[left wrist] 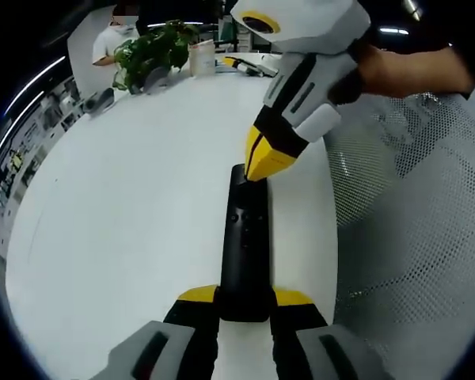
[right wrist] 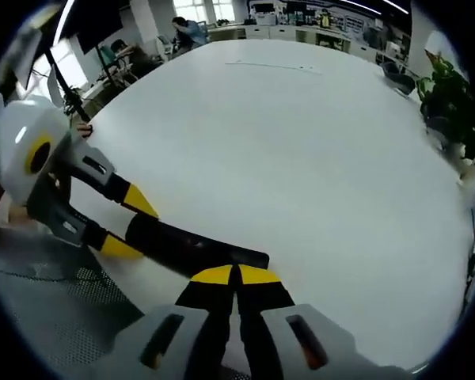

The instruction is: Press the specified remote control buttons in sequence, fully releasing each button before pressing the next.

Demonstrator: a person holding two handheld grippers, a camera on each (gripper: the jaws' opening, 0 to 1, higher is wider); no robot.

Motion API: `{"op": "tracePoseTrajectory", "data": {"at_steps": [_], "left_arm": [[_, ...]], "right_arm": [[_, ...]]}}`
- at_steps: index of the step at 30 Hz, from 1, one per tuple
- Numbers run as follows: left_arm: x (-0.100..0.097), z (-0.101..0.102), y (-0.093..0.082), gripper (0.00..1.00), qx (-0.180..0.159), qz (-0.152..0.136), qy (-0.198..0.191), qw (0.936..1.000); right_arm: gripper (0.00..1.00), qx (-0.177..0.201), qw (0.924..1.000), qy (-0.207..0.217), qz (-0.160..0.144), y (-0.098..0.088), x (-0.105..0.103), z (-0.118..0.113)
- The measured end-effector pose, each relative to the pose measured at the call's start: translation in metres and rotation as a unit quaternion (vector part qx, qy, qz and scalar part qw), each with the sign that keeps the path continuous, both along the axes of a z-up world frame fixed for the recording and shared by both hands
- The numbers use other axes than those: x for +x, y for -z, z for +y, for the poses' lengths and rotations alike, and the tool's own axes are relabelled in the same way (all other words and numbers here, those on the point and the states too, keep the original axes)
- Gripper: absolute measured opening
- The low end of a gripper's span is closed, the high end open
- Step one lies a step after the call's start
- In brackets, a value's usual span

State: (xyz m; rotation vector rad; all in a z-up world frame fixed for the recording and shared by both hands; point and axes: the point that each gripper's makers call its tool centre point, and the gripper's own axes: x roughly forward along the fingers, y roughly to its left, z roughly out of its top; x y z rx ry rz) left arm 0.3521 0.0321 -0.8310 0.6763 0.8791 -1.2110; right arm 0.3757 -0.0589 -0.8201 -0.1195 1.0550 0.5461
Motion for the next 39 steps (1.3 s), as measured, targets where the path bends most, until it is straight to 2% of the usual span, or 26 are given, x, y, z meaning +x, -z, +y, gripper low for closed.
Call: {"op": "tracePoseTrajectory", "data": {"at_steps": [7, 11, 39], "left_arm": [[0.0, 0.0, 0.0, 0.24, -0.001, 0.0, 0.0, 1.0], [0.0, 0.0, 0.0, 0.24, -0.001, 0.0, 0.0, 1.0], [0.0, 0.0, 0.0, 0.24, -0.004, 0.0, 0.002, 1.0]], "right_arm": [[0.0, 0.004, 1.0, 0.0, 0.006, 0.0, -0.002, 0.001], [0.0, 0.019, 0.9996, -0.002, 0.019, 0.0, -0.006, 0.008], [0.0, 0.03, 0.9986, -0.034, 0.027, 0.001, -0.014, 0.021]]}}
